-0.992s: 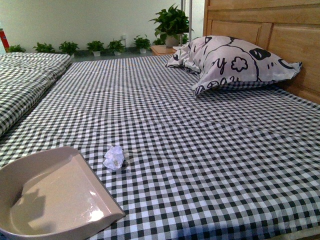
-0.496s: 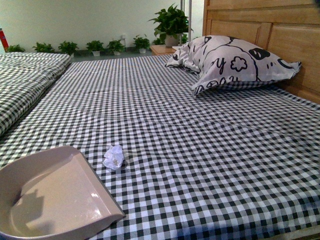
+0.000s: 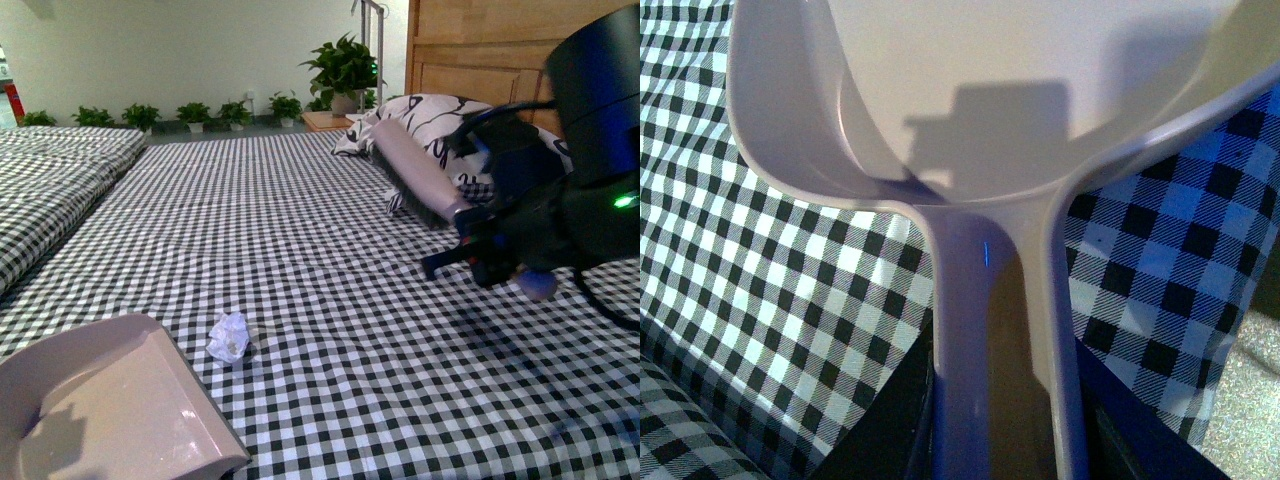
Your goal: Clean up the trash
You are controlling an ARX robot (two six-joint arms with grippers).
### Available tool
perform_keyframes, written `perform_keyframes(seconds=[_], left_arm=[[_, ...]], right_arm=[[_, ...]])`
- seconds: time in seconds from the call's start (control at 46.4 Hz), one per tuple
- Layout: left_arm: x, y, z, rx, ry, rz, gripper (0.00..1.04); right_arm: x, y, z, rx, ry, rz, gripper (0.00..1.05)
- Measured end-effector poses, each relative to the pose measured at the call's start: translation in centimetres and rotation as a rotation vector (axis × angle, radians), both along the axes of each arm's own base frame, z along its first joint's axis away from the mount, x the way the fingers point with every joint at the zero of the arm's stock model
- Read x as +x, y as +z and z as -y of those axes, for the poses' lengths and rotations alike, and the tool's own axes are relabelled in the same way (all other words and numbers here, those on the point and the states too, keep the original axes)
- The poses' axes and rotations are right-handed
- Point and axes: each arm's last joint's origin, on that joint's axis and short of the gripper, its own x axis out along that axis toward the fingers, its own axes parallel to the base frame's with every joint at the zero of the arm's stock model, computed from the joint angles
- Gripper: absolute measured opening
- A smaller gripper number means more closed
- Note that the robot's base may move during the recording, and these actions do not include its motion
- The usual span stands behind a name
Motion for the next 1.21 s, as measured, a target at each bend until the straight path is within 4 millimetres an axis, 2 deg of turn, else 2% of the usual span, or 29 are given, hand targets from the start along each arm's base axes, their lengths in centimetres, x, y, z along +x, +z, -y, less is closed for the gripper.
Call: perform_keyframes(seconds=[0.194,0.324,0.518,0.885,1.014,1.208], left_arm=[[0.0,0.0,0.0,0.0,0.0,0.0,0.27],[0.0,0.0,0.0,0.0,0.0,0.0,0.27],[0.0,0.0,0.0,0.0,0.0,0.0,0.27],[0.0,0.0,0.0,0.001,-0.001,0.001,0.27],[0.0,0.0,0.0,0.001,-0.001,0.001,0.27],[0.0,0.0,0.0,0.001,-0.002,0.001,0.27]], right_arm=[[1.3,-2.3,-4.4,-0.038,0.061,-0.041,0.19],[1.5,-3.8,-6.5,-0.064,0.078,-0.053,0.19],[0.9,-6.7,-7.9,-0.097,0.111,-0.116,0.19],[-2.5,-8.6,-9.6,-0.113,0.326,-0.279,0.19],[-3.9,-8.3,-9.6,-0.126,0.427,-0.331,0.19],[-5.7,-3.8,-8.8,0.087,0.668,-0.383,0.19]])
